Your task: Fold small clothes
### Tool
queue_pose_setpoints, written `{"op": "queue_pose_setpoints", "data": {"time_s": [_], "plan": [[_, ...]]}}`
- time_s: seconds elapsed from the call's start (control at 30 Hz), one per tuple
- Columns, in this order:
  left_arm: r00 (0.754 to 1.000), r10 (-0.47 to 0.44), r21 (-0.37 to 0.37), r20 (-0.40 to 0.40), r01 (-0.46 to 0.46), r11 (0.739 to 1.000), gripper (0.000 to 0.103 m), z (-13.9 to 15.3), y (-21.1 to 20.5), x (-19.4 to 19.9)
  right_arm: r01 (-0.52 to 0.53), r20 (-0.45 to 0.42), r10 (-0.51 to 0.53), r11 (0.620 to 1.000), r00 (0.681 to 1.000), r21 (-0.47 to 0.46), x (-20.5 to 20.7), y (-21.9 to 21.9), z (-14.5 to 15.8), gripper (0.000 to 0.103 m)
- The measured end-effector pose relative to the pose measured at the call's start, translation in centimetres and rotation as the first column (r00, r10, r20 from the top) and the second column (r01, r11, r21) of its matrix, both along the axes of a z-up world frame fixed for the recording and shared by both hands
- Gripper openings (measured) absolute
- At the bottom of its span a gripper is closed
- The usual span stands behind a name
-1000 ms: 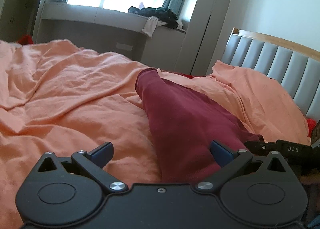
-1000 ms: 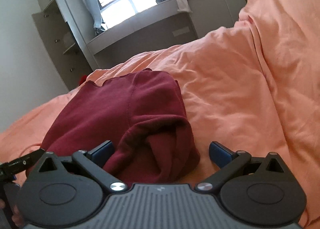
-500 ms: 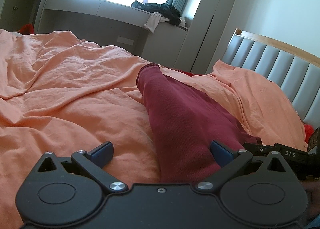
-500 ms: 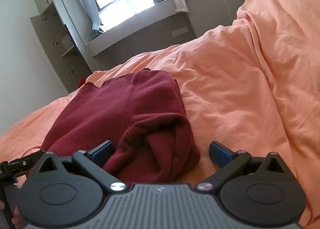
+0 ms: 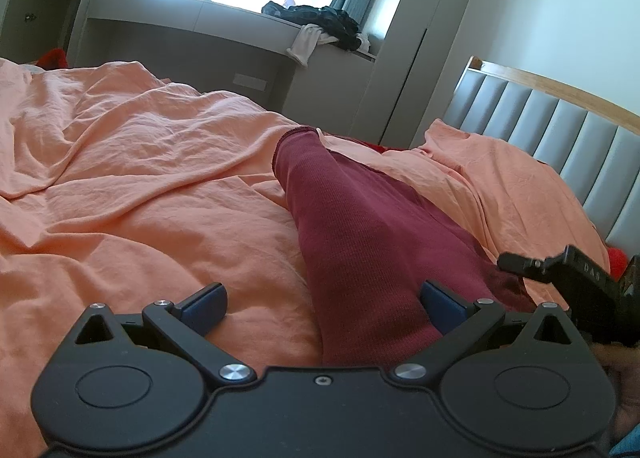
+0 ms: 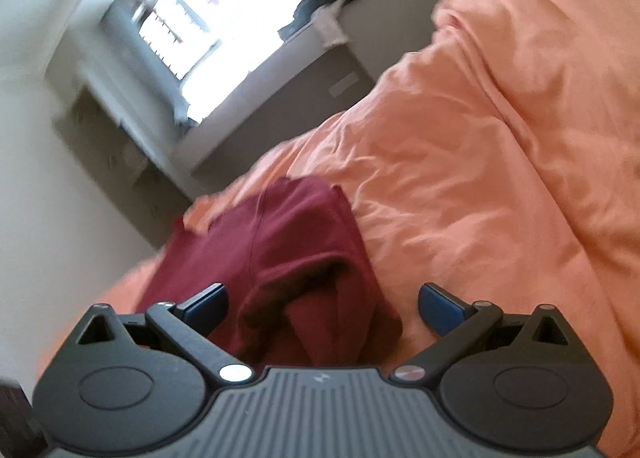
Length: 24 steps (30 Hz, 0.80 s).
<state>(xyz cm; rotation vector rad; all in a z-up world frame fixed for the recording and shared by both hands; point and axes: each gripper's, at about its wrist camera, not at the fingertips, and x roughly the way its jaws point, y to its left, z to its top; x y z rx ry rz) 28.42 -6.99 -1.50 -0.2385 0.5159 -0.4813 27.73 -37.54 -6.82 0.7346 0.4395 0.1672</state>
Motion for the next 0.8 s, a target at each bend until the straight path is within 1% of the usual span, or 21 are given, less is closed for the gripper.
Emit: {"op": "queue_pose_setpoints", "data": {"time_s": [0.03, 0.07, 0.1, 0.13, 0.2, 0.23, 0.27, 0.33, 0.37, 0.4, 0.43, 0.47, 0.53, 0.6, 0.7, 0.8], "plan": [[1.0, -0.003, -0.001, -0.001, 0.003, 1.0, 0.102, 0.0, 0.1, 0.0, 0.012, 0.001, -0.012, 0.999, 1.0, 0.03, 0.0, -0.3, -0.1, 0.096], [1.0, -0.006, -0.003, -0.002, 0.006, 1.0, 0.102, 0.0, 0.1, 0.1, 0.024, -0.004, -0.024, 0.999, 1.0, 0.029, 0.0, -0.3, -0.1, 0.09], [1.0, -0.01, -0.006, -0.003, 0.01, 1.0, 0.102, -0.1, 0.2, 0.1, 0.035, -0.009, -0.035, 0.999, 0.999, 0.005, 0.1, -0.2, 0.0, 0.076], [1.0, -0.011, -0.01, -0.004, 0.011, 1.0, 0.103, -0.1, 0.2, 0.2, 0.039, -0.007, -0.039, 0.999, 0.999, -0.023, 0.1, 0.0, 0.1, 0.069], [1.0, -0.011, -0.016, -0.004, 0.011, 1.0, 0.102, -0.2, 0.2, 0.2, 0.032, 0.022, -0.031, 0.998, 0.999, -0.053, 0.0, 0.6, 0.4, 0.057], [1.0, -0.011, -0.017, -0.002, 0.011, 1.0, 0.103, -0.3, 0.2, 0.2, 0.04, 0.031, -0.037, 0.995, 0.999, -0.089, -0.1, 1.1, 0.6, 0.052], [1.0, -0.012, -0.017, 0.0, 0.012, 1.0, 0.103, -0.3, 0.2, 0.3, 0.045, 0.049, -0.038, 0.987, 0.998, -0.152, -0.3, 1.8, 1.0, 0.048], [1.0, -0.011, -0.017, 0.0, 0.011, 1.0, 0.103, -0.3, 0.3, 0.3, 0.064, 0.095, -0.037, 0.952, 0.995, -0.299, -0.9, 3.6, 1.9, 0.039], [1.0, -0.01, -0.018, 0.001, 0.01, 1.0, 0.103, -0.4, 0.3, 0.3, 0.074, 0.12, -0.03, 0.921, 0.992, -0.383, -1.1, 4.6, 2.3, 0.038], [1.0, -0.01, -0.019, 0.003, 0.01, 1.0, 0.103, -0.4, 0.3, 0.3, 0.089, 0.143, -0.021, 0.872, 0.989, -0.481, -1.4, 6.0, 2.7, 0.036], [1.0, -0.011, -0.018, 0.004, 0.011, 1.0, 0.103, -0.4, 0.4, 0.3, 0.101, 0.158, -0.014, 0.825, 0.987, -0.557, -1.5, 7.1, 2.8, 0.034], [1.0, -0.011, -0.018, 0.005, 0.011, 1.0, 0.103, -0.4, 0.4, 0.3, 0.11, 0.172, -0.004, 0.782, 0.985, -0.614, -1.6, 8.1, 3.0, 0.033], [1.0, -0.011, -0.019, 0.005, 0.011, 1.0, 0.103, -0.4, 0.4, 0.3, 0.135, 0.199, 0.019, 0.673, 0.98, -0.727, -1.8, 10.2, 2.9, 0.032], [1.0, -0.012, -0.018, 0.006, 0.012, 1.0, 0.102, -0.4, 0.4, 0.3, 0.156, 0.217, 0.036, 0.582, 0.976, -0.798, -2.0, 11.8, 2.7, 0.032], [1.0, -0.011, -0.018, 0.005, 0.011, 1.0, 0.102, -0.4, 0.4, 0.3, 0.181, 0.235, 0.053, 0.482, 0.971, -0.857, -2.1, 13.3, 2.3, 0.032], [1.0, -0.011, -0.018, 0.005, 0.011, 1.0, 0.103, -0.4, 0.3, 0.3, 0.201, 0.251, 0.072, 0.406, 0.965, -0.891, -2.1, 14.5, 2.0, 0.032]]}}
